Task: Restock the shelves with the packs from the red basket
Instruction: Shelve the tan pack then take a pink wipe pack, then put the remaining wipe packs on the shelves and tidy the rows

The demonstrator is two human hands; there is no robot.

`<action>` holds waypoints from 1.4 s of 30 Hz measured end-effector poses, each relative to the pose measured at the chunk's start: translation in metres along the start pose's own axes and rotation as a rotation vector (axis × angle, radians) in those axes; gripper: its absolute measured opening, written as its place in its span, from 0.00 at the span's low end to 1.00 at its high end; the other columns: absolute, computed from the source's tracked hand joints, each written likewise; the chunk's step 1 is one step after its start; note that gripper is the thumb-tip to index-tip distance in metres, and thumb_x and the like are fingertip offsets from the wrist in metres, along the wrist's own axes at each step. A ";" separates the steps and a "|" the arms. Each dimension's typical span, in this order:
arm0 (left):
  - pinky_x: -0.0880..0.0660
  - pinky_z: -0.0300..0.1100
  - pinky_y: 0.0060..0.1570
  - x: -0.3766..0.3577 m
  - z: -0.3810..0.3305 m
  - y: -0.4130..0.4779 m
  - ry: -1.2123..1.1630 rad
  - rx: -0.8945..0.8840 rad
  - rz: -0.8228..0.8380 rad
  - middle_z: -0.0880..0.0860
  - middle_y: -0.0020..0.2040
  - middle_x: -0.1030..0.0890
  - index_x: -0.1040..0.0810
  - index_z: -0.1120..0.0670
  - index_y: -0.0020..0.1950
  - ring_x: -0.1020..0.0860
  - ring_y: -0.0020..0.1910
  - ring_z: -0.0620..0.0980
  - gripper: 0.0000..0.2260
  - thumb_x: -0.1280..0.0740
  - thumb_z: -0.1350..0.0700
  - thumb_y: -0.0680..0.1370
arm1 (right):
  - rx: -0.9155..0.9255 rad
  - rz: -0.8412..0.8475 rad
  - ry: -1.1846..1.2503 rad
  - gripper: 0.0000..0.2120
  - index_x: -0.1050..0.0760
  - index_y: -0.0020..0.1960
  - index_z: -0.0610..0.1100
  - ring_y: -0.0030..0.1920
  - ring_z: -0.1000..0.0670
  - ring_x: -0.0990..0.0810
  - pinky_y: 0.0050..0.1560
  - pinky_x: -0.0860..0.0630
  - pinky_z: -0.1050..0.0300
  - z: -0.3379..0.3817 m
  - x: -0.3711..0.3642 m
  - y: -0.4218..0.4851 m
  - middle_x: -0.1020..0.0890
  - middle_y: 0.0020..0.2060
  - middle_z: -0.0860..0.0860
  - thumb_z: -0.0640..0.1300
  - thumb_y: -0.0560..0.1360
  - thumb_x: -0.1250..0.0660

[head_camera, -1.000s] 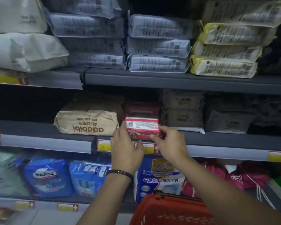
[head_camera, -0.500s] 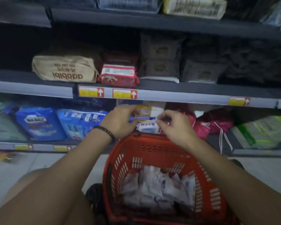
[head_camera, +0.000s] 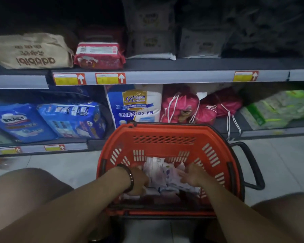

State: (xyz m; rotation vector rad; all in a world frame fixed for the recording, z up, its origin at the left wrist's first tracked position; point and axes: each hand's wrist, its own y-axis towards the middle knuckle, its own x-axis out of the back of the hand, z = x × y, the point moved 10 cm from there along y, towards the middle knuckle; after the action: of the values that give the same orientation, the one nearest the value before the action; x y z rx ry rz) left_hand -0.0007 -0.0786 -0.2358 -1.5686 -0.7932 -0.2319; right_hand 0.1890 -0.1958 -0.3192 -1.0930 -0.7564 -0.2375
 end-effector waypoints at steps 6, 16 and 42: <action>0.27 0.50 0.69 0.012 0.000 0.036 -0.068 0.016 -0.069 0.58 0.75 0.27 0.30 0.52 0.78 0.26 0.71 0.59 0.21 0.39 0.48 0.85 | 0.069 0.098 -0.126 0.47 0.40 0.83 0.42 0.77 0.41 0.29 0.73 0.27 0.50 0.016 -0.019 0.039 0.32 0.80 0.45 0.48 0.72 0.18; 0.29 0.54 0.72 -0.006 0.072 0.145 -0.343 0.425 -0.150 0.59 0.77 0.29 0.36 0.58 0.80 0.28 0.74 0.61 0.36 0.38 0.36 0.80 | 0.032 0.032 -0.242 0.48 0.54 0.86 0.44 0.84 0.35 0.47 0.82 0.45 0.38 0.004 -0.046 0.076 0.48 0.85 0.41 0.58 0.79 0.29; 0.21 0.57 0.65 0.074 0.072 0.027 -1.328 0.072 -0.342 0.56 0.57 0.13 0.15 0.56 0.61 0.15 0.58 0.57 0.26 0.16 0.48 0.67 | 0.279 -0.114 0.079 0.28 0.20 0.52 0.46 0.48 0.48 0.15 0.46 0.19 0.51 0.080 0.138 -0.054 0.14 0.50 0.48 0.63 0.61 0.21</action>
State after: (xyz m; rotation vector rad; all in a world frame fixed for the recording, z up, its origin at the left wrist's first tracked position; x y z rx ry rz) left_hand 0.0485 0.0157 -0.2272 -1.3836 -2.0533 0.6788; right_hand 0.2262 -0.1260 -0.1709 -0.7733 -0.7571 -0.2616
